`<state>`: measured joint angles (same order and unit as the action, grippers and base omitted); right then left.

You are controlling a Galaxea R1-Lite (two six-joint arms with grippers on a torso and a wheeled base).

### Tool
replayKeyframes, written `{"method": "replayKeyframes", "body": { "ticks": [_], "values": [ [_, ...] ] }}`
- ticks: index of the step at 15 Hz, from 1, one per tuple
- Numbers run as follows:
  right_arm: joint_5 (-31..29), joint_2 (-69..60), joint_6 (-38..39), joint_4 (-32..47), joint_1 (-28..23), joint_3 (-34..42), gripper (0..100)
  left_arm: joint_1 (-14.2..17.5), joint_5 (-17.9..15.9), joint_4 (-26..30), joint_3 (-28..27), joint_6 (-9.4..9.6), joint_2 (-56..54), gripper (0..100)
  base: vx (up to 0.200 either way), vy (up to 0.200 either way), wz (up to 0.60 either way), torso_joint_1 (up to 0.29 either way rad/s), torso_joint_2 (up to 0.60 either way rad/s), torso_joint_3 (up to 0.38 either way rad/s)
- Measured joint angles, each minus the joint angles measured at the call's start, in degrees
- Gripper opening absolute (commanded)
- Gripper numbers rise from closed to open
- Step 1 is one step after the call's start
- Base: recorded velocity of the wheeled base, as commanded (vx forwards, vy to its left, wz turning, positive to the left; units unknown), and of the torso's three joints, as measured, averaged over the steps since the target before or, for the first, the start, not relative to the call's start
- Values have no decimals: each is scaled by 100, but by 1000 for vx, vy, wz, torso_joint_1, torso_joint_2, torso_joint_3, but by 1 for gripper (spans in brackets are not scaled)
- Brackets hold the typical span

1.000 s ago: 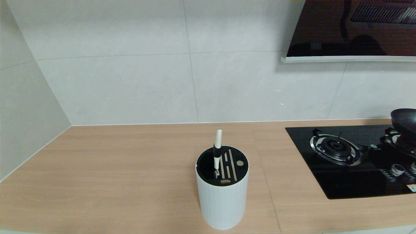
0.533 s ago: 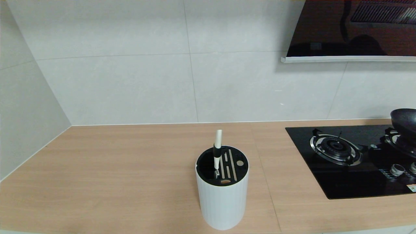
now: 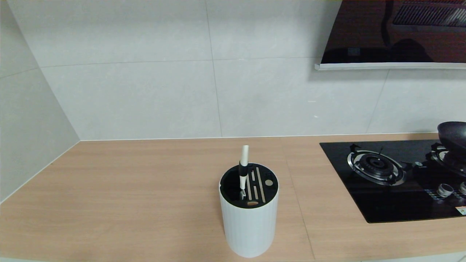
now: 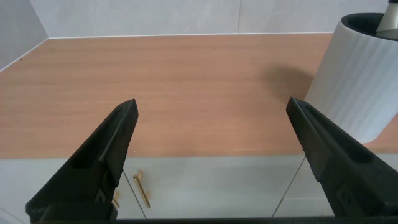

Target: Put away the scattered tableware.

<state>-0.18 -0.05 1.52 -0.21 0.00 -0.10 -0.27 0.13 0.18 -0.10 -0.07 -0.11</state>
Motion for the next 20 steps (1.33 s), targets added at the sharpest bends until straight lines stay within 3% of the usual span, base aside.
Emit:
{"method": "replayKeyframes", "body": {
  "ticks": [20],
  "values": [
    [-6,-2,6,-4,0,0,100,0,2,0,0,0,1,100,0,0,0,0,0,0]
  ]
}}
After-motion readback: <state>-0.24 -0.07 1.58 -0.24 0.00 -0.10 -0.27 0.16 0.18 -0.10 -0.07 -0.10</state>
